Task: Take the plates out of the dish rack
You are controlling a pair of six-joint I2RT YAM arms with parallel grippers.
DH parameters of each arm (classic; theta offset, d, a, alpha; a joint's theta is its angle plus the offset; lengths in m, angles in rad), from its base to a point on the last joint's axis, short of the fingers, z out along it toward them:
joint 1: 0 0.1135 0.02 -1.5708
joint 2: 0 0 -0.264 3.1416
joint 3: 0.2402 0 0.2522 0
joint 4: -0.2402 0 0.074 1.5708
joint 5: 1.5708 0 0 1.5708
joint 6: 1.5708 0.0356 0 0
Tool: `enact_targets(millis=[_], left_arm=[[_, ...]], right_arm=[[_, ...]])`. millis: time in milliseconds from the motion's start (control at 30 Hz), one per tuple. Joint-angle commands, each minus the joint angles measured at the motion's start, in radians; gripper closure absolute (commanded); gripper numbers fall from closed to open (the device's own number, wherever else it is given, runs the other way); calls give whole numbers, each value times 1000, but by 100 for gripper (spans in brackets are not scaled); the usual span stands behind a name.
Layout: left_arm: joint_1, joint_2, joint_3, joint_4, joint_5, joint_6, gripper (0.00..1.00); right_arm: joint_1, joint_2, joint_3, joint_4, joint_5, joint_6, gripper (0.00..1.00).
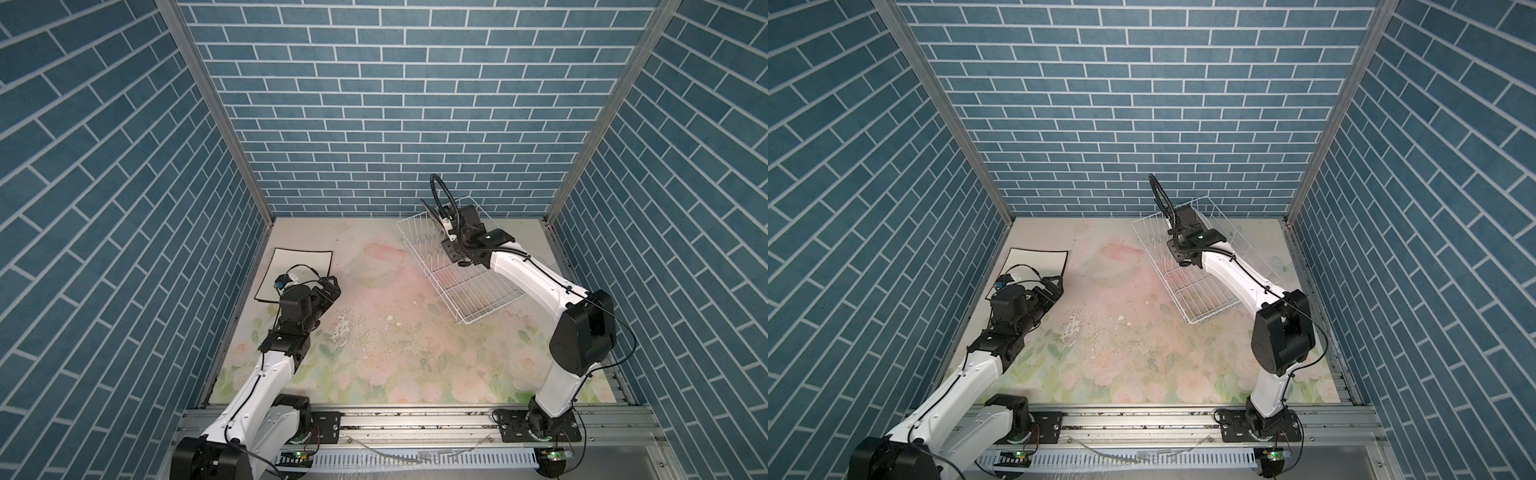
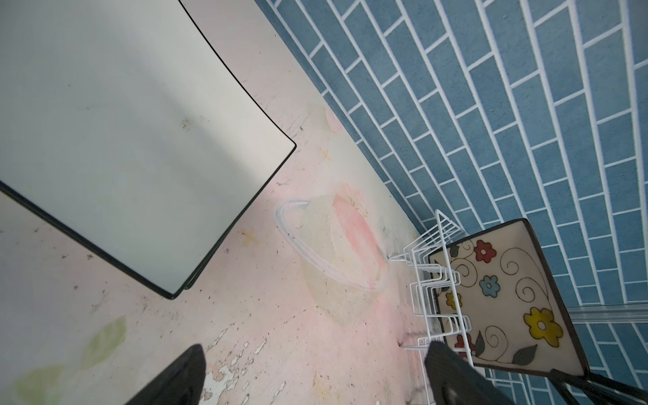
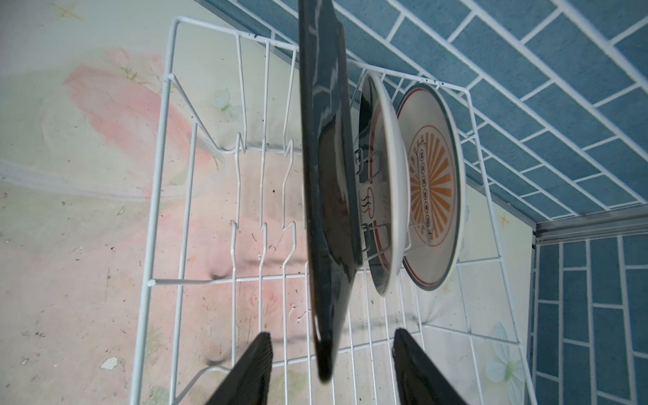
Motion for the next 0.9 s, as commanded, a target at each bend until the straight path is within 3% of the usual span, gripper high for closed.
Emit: enact_targets(millis=[0,333,867], left_arm=[[-20,16,-14,31,-3,-4,1],[-29,30,-11,35,-11,-6,1],[-44,50,5,31,-17,-4,1]], right_arm=[[-3,32,20,51,23,-64,44],[-38,3,-122,271,-15,-114,53],[-64,19,-168,357,-71,-127,68]])
